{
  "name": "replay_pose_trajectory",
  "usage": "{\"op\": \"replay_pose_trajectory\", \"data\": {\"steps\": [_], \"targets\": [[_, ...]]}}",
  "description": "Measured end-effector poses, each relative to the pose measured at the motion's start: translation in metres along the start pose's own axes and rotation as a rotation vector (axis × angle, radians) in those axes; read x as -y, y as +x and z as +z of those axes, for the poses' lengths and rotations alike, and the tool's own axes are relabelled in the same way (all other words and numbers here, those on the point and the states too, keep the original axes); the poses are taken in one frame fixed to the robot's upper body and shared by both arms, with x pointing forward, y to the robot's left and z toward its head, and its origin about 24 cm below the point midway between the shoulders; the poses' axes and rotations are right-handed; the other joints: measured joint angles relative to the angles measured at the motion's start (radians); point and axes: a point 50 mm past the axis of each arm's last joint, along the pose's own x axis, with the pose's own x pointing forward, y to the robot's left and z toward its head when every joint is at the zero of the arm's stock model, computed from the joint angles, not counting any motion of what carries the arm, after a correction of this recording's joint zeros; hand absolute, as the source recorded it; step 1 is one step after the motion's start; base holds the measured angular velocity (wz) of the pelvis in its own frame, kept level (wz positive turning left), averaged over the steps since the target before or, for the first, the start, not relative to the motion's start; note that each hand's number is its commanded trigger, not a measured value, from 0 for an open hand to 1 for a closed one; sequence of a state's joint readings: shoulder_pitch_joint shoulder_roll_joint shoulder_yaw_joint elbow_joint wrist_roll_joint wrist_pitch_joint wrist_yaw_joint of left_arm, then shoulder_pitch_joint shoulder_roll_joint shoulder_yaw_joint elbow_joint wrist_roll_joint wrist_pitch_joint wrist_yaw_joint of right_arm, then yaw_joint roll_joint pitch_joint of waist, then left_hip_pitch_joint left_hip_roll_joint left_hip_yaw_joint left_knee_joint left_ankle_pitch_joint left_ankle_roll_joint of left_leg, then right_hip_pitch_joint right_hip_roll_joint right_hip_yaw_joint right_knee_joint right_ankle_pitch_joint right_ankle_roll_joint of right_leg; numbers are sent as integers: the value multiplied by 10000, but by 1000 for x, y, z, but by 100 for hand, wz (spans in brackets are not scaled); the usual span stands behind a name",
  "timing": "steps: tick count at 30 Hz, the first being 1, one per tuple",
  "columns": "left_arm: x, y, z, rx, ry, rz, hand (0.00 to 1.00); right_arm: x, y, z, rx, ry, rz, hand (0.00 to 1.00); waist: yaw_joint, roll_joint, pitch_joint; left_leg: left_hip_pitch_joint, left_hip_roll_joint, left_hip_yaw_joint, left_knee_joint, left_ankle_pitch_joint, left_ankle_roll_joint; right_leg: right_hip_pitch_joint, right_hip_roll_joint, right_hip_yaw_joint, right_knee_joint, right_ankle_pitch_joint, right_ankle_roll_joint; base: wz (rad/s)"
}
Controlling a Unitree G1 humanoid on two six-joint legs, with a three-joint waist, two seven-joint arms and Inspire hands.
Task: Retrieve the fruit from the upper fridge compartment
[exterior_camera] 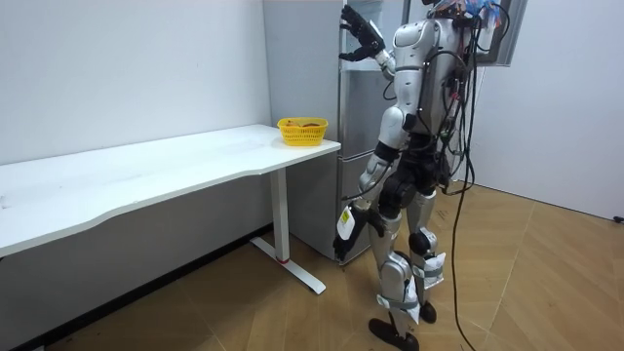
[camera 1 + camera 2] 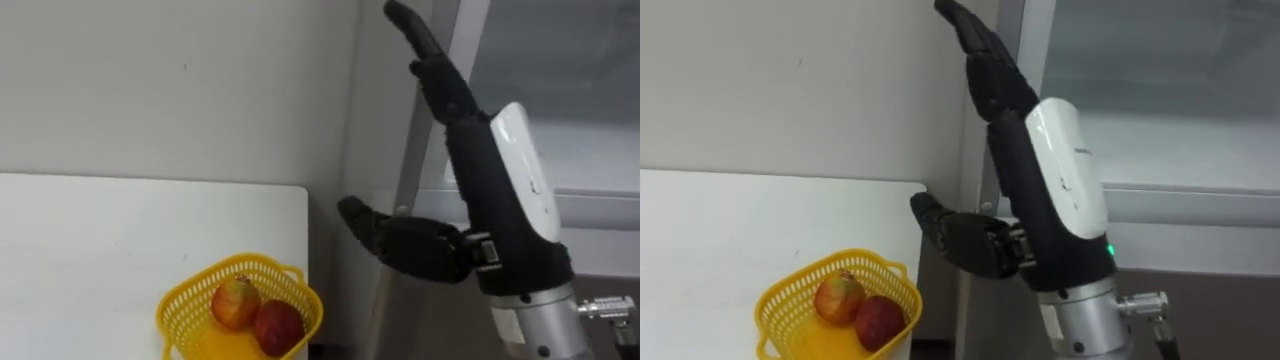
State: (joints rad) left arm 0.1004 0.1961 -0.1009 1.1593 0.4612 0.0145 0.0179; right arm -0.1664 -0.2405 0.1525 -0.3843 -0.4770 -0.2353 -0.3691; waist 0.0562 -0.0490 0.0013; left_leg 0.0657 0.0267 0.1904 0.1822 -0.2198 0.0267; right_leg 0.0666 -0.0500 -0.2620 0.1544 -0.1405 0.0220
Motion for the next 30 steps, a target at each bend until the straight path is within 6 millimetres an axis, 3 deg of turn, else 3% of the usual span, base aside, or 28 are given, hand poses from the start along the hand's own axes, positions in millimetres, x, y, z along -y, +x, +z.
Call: {"op": "replay_pose_trajectory", "data": {"steps": [5, 11, 14, 18, 30], "targets": [[5, -2, -8, -173, -24, -91, 0, 25, -17, -22, -1469, 153, -1530, 0, -304, 114, 56, 2, -2, 13, -20, -7, 7, 0, 8, 69, -4, 0, 0, -4], [16, -5, -21, -518, -125, -228, 0, 49, -35, -35, -2357, -564, -3097, 0, -576, 446, -49, 140, 24, 241, -163, -5, 3, -26, 44, 159, 6, 0, 0, -10], [16, -6, -23, -586, -246, -123, 0, 57, -46, -44, -2944, -960, -3520, 0, -744, 415, -59, 114, 25, 255, -171, -4, 2, -62, 54, 162, 10, 0, 0, -1], [15, -6, -22, -516, -226, 3, 0, 65, -61, -57, -3754, -1463, -3956, 0, -850, 276, -129, 104, 20, 285, -173, -5, 2, -151, 56, 232, 48, 1, -1, -4], [16, -6, -17, -331, -302, 78, 0, 69, -94, -67, -4958, -2039, -4031, 0, -1062, 310, -64, 340, 65, 694, -312, -15, -4, -158, 92, 497, 175, 1, -2, -9]]}}
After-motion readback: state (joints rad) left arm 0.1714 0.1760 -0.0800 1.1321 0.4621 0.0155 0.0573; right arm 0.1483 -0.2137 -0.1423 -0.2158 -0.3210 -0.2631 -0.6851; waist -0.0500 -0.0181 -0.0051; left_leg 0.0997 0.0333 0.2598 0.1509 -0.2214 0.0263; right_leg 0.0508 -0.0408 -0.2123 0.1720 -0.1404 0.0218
